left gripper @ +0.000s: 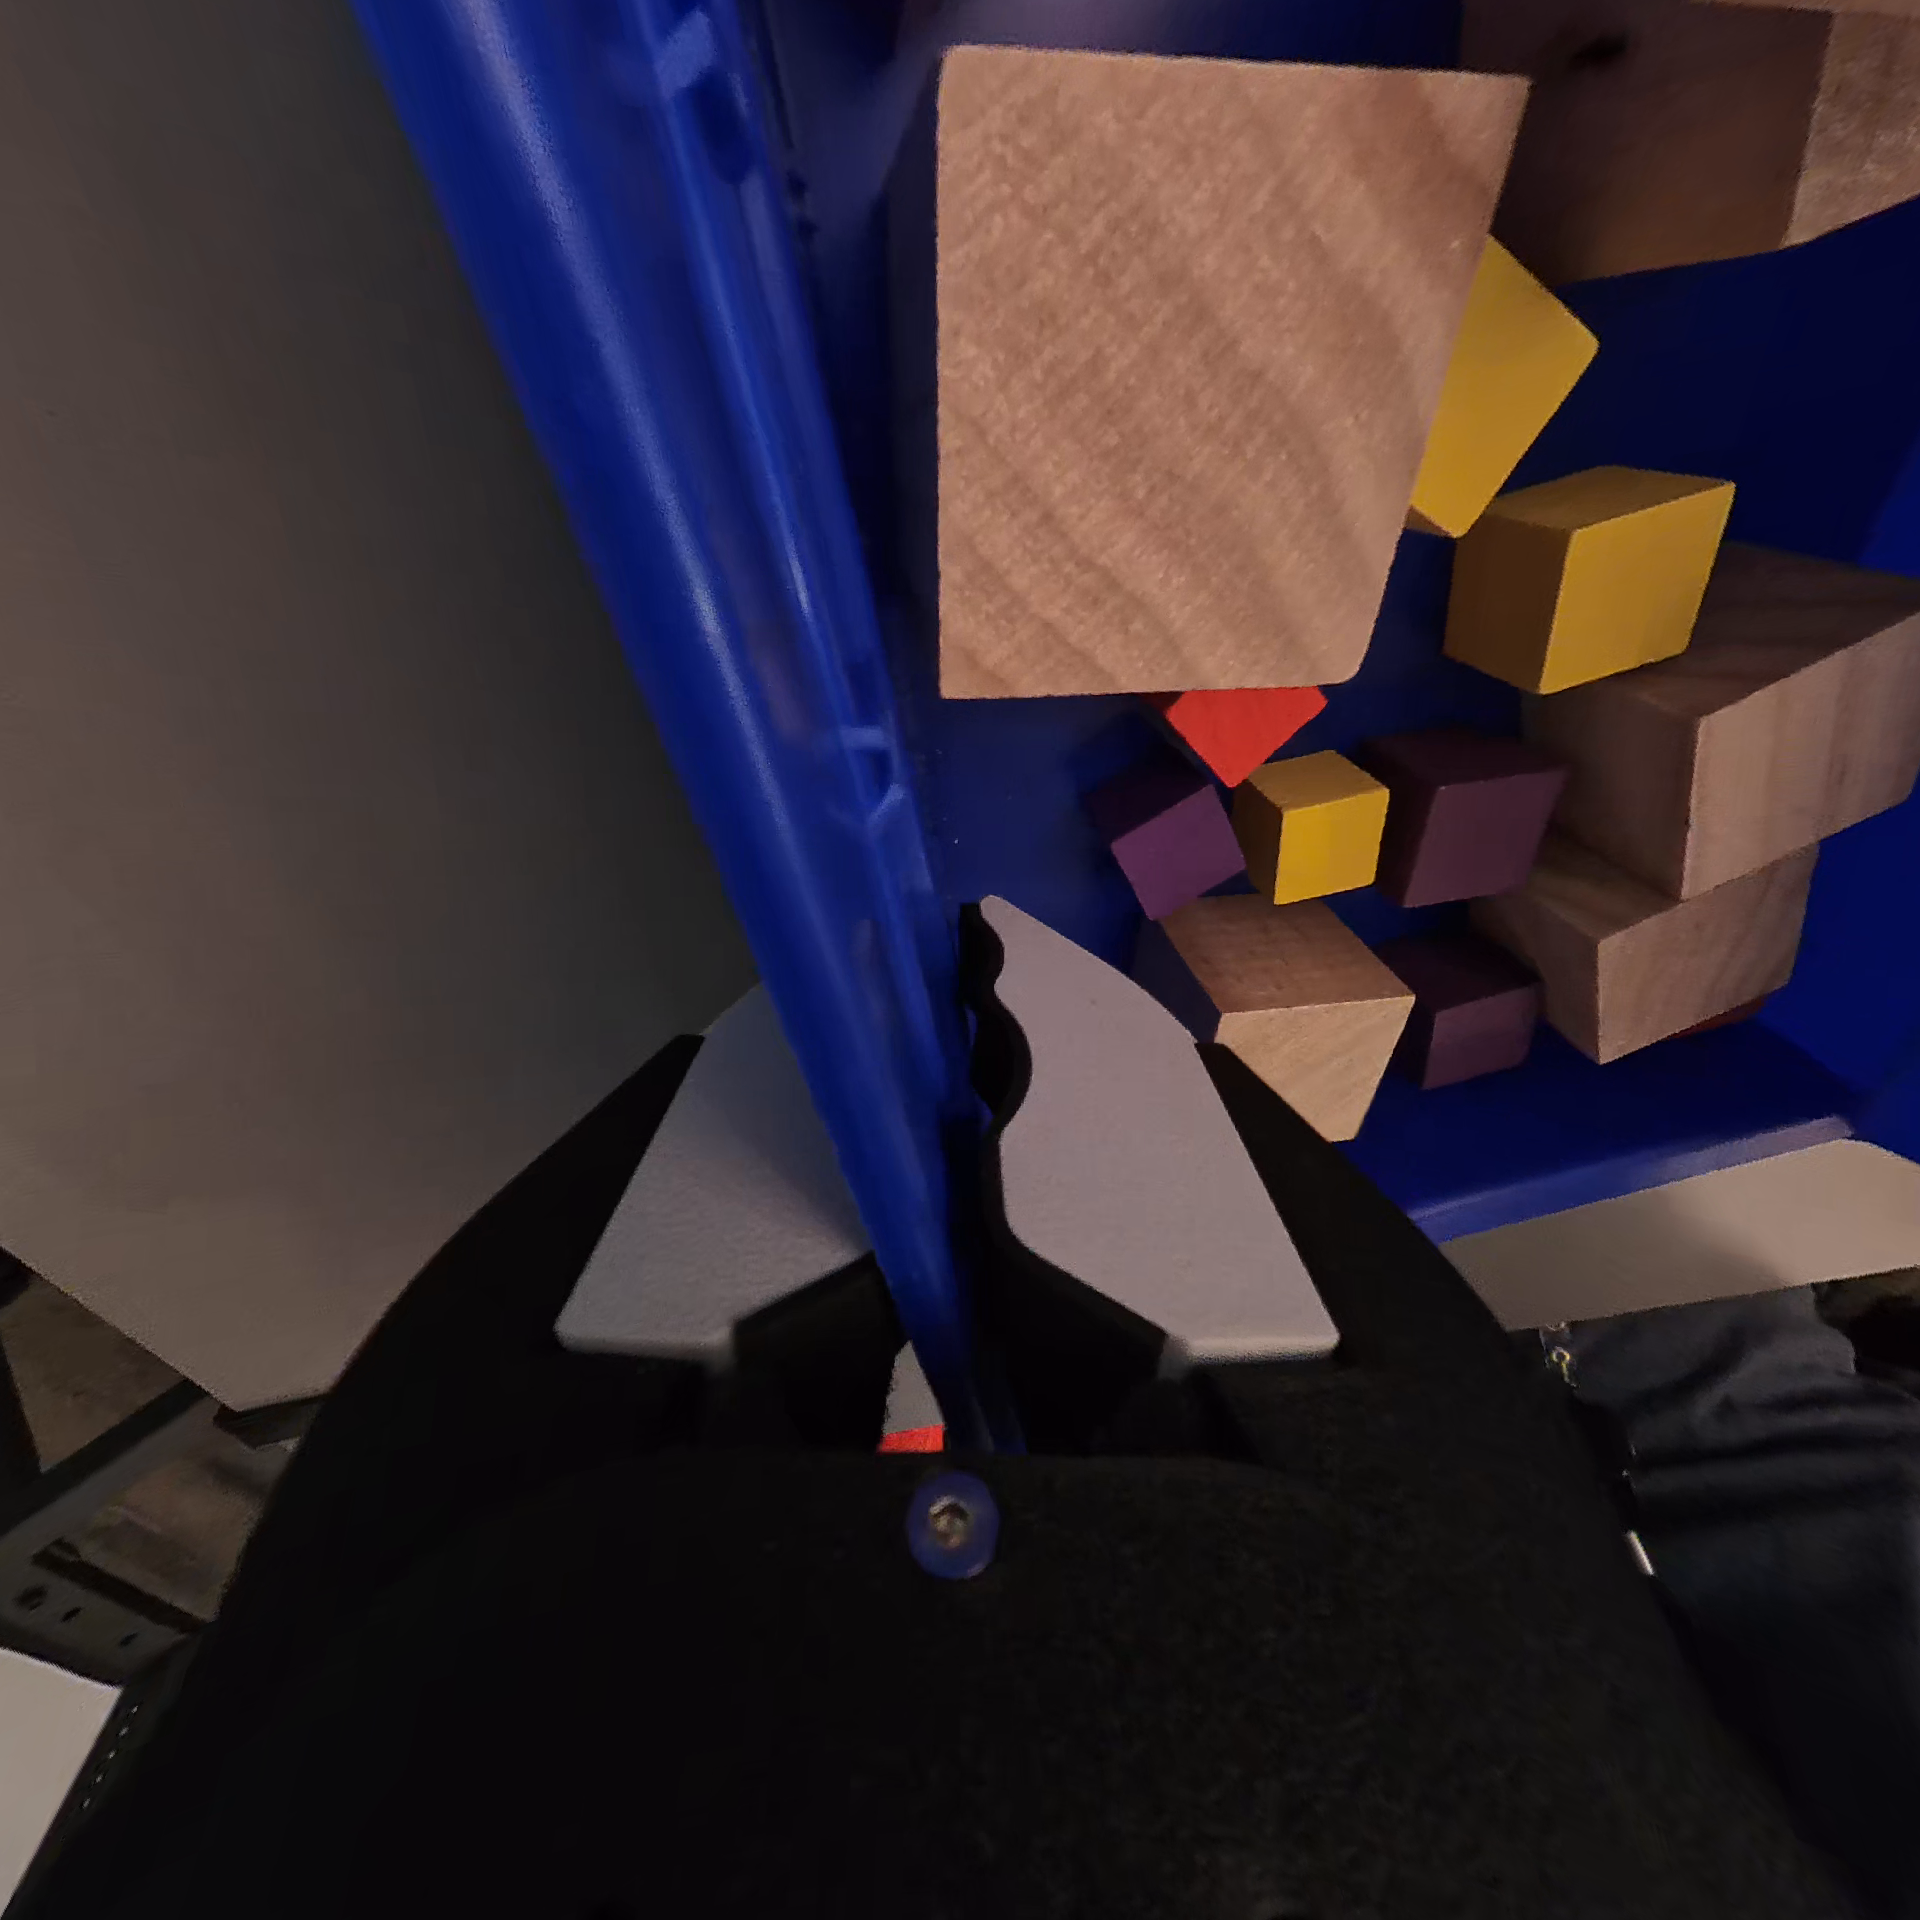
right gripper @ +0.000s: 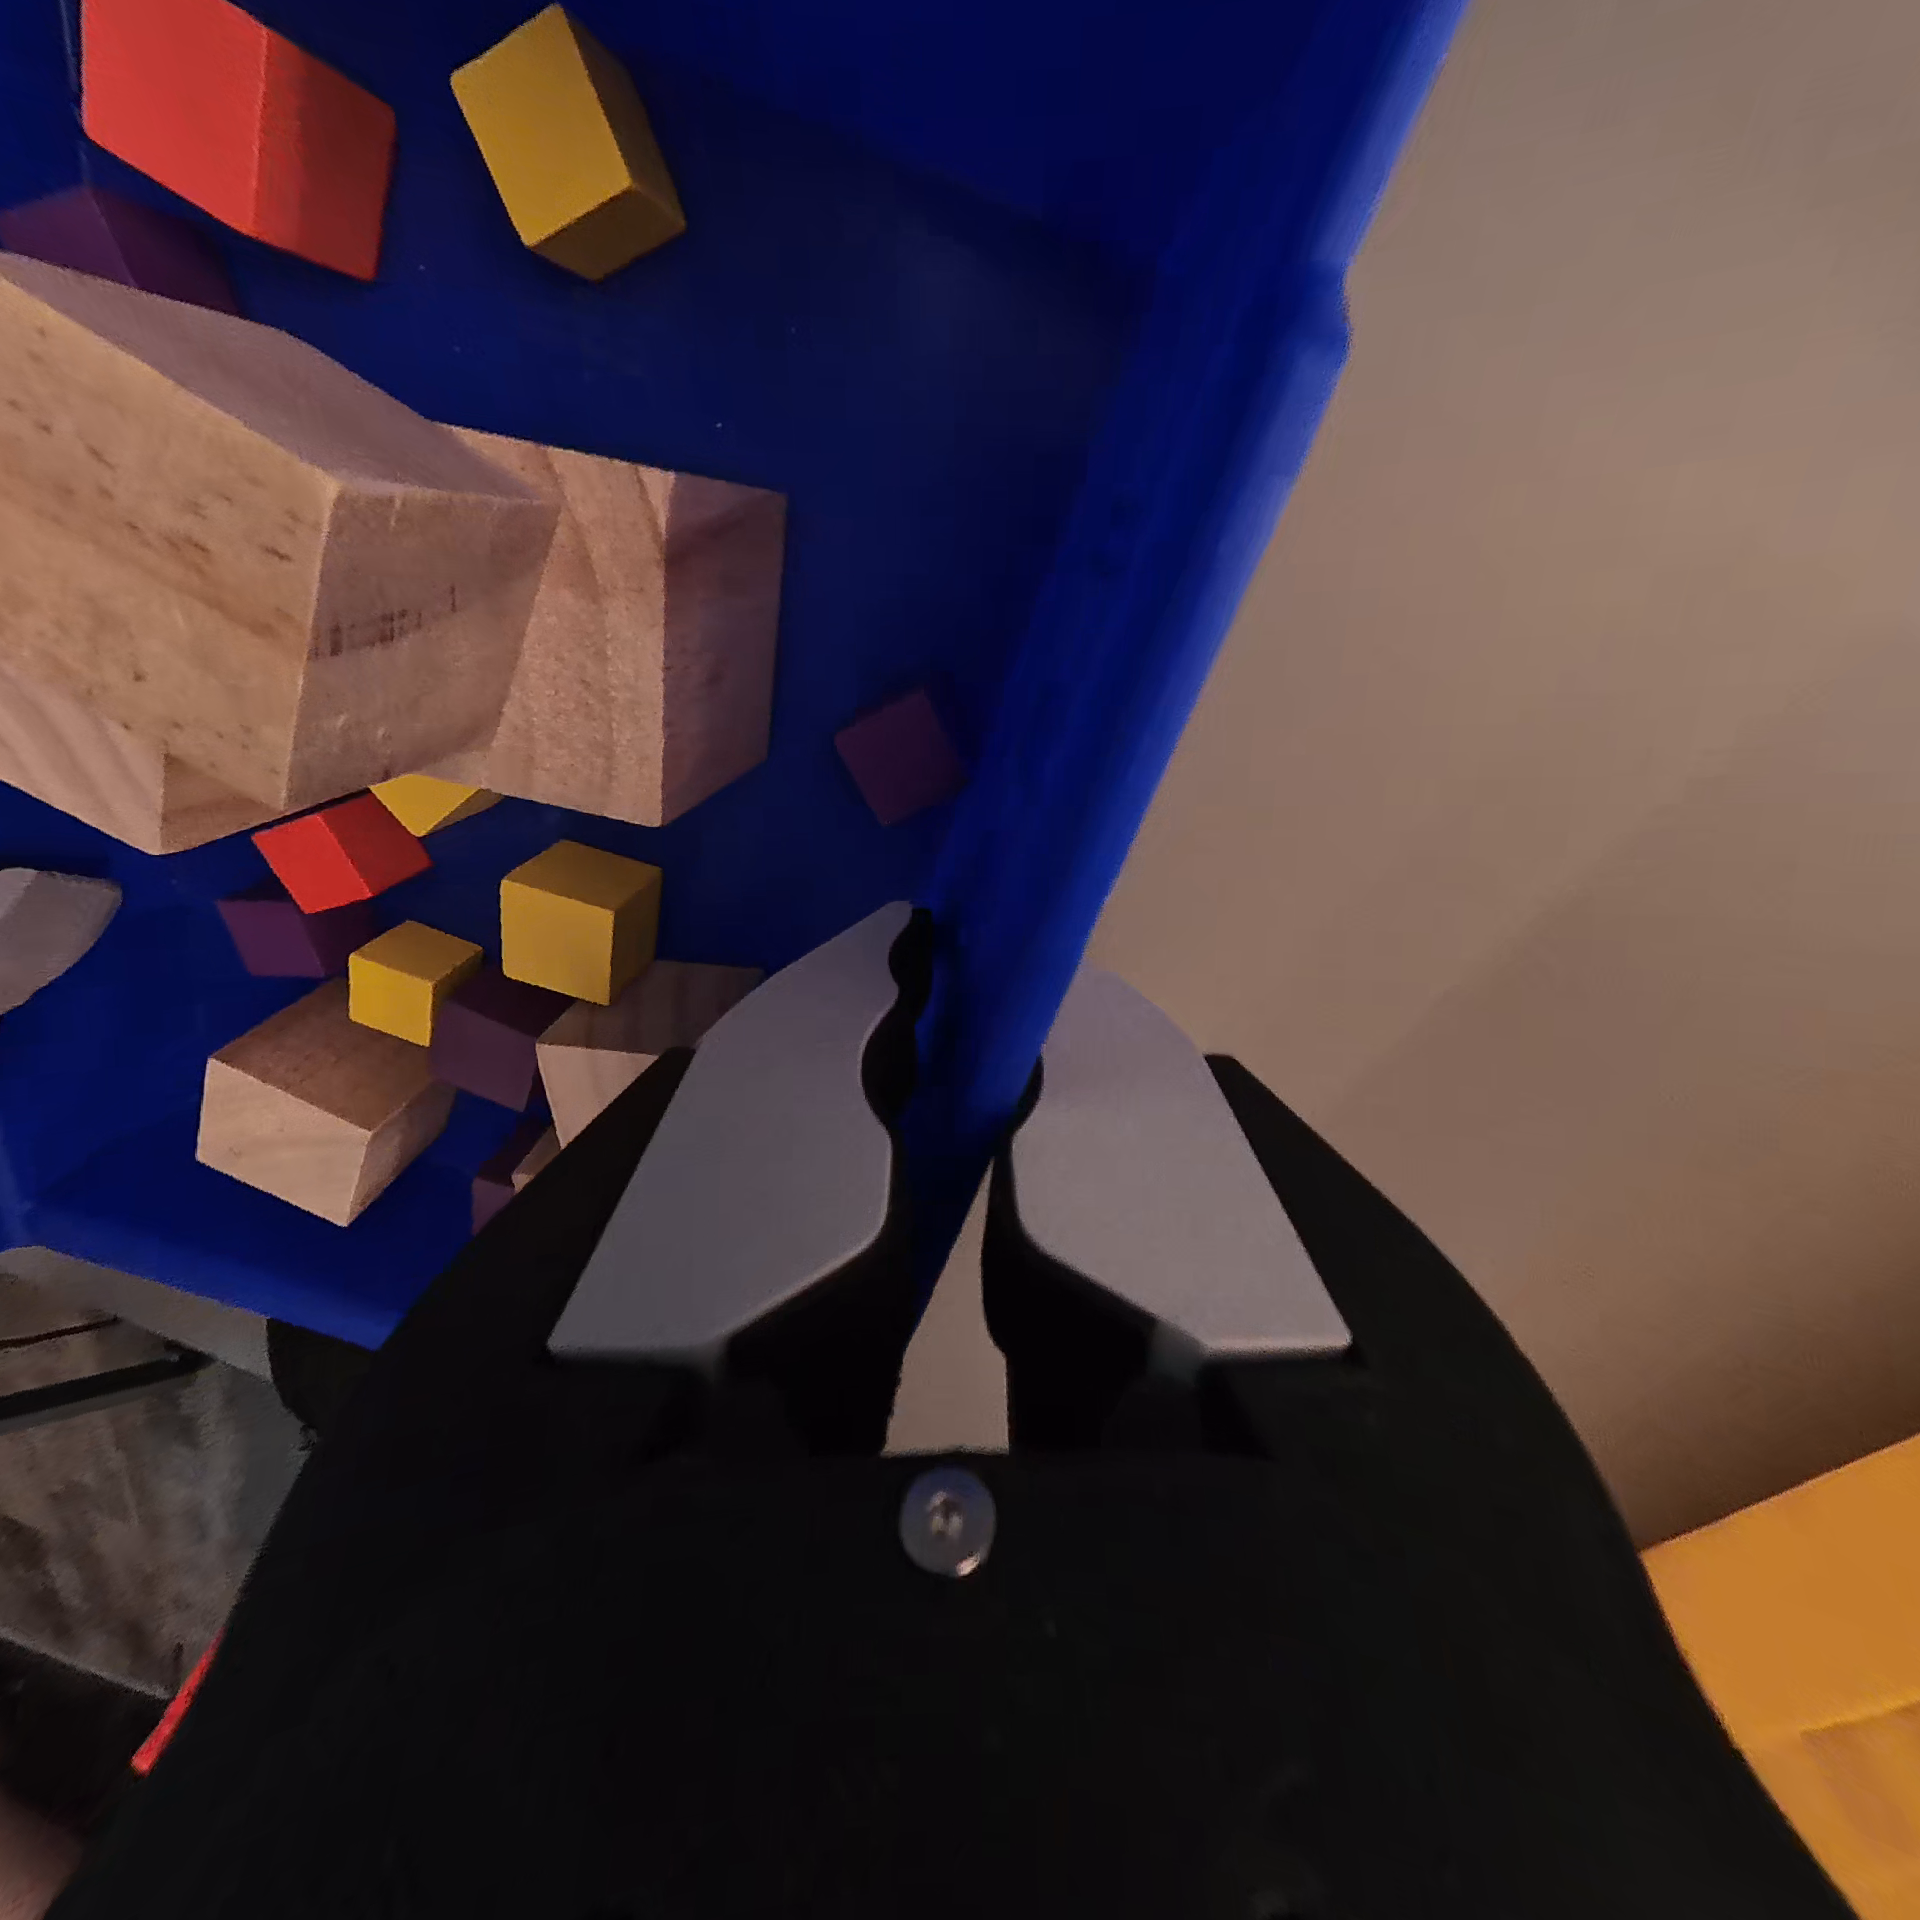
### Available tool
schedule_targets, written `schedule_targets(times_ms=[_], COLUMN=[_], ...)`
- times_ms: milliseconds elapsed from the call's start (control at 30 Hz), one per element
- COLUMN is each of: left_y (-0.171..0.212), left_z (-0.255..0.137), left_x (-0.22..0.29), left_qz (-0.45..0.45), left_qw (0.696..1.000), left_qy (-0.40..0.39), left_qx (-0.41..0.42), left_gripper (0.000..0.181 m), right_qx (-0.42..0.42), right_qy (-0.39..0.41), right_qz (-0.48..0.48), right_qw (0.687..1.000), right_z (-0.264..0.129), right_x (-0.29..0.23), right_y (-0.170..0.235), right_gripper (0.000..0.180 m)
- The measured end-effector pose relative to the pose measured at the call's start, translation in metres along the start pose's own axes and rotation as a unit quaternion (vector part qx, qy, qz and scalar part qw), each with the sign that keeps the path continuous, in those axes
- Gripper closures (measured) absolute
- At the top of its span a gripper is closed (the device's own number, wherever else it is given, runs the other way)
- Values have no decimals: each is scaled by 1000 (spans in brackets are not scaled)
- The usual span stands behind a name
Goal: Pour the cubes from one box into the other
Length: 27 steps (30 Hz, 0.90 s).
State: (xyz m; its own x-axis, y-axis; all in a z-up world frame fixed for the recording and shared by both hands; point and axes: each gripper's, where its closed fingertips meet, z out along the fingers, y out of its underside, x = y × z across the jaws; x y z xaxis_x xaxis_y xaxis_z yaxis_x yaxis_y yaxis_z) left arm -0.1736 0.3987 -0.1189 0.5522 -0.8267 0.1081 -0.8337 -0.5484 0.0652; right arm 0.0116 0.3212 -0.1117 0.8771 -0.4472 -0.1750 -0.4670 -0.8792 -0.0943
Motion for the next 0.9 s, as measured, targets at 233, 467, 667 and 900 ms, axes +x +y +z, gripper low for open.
schedule_targets(times_ms=[233, 467, 667, 900], left_y=[-20, -63, -109, -156], left_z=[-31, -92, -122, -106], left_x=[61, 169, 303, 440], left_qz=[33, 101, 190, 289], left_qw=[999, 994, 979, 951], left_qy=[-7, -34, -41, -34], left_qx=[9, 40, 63, 109], left_gripper=[177, 176, 176, 176], right_qx=[20, 76, 124, 190], right_qy=[-27, -33, -4, 27], right_qz=[27, 78, 155, 236], right_qw=[999, 994, 980, 953], right_z=[-46, -135, -210, -244], right_x=[51, 146, 268, 396], right_y=[8, 32, 81, 144], right_gripper=[173, 174, 174, 173])
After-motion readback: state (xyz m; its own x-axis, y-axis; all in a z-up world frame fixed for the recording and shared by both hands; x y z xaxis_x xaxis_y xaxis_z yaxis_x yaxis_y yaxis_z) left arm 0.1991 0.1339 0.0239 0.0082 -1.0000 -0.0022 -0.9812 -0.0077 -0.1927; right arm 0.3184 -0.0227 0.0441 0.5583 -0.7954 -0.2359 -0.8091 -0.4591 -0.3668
